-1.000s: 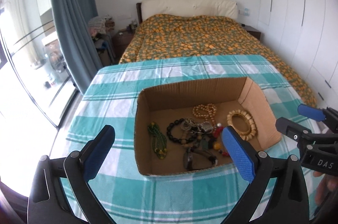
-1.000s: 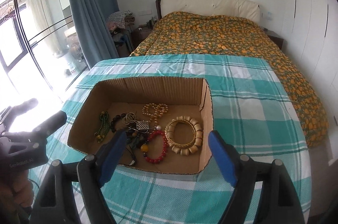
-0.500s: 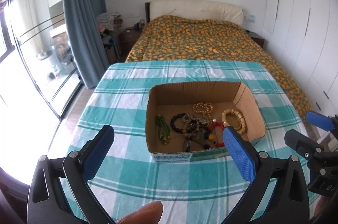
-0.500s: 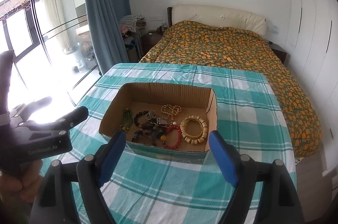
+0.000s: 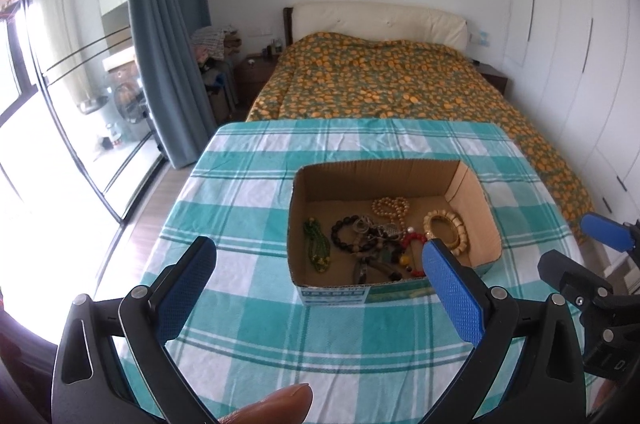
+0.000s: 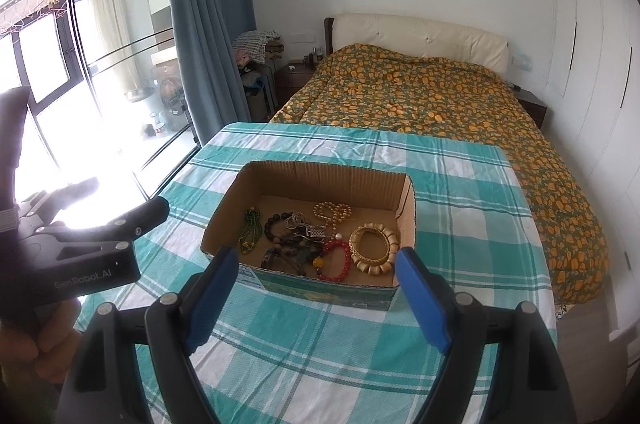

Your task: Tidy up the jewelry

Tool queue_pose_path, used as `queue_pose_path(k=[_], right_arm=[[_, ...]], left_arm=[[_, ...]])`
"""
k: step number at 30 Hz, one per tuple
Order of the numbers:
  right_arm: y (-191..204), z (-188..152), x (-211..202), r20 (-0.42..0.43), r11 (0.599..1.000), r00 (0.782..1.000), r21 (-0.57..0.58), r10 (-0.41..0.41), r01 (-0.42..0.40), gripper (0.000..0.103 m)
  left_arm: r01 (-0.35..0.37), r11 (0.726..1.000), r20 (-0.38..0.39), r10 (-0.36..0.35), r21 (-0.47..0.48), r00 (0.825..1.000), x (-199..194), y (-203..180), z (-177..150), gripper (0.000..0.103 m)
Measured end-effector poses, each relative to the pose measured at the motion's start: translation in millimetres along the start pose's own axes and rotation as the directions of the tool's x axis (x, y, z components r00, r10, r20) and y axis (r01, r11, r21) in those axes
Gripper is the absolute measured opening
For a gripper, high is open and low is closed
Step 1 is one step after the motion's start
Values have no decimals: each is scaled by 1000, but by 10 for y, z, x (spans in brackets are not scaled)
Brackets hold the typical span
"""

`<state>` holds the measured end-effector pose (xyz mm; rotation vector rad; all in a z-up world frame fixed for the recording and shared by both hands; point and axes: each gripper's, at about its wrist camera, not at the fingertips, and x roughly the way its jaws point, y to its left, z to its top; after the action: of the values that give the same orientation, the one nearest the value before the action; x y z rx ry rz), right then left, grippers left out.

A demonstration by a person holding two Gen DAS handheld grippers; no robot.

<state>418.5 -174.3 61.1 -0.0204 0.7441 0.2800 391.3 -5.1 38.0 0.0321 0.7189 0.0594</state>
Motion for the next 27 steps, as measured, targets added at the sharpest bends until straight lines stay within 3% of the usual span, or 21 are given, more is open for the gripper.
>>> queue_pose_path(k=[12,27], right_arm=[[44,22,-34,12,1000,1000,-16,-10,10,82],[30,7,-39,9,999,999,-26,-31,31,82]], left_arm=[[7,1000,5,-7,-30,1000,-51,67,13,103],[-12,1000,8,12,-4,1000,-57,39,20,103]])
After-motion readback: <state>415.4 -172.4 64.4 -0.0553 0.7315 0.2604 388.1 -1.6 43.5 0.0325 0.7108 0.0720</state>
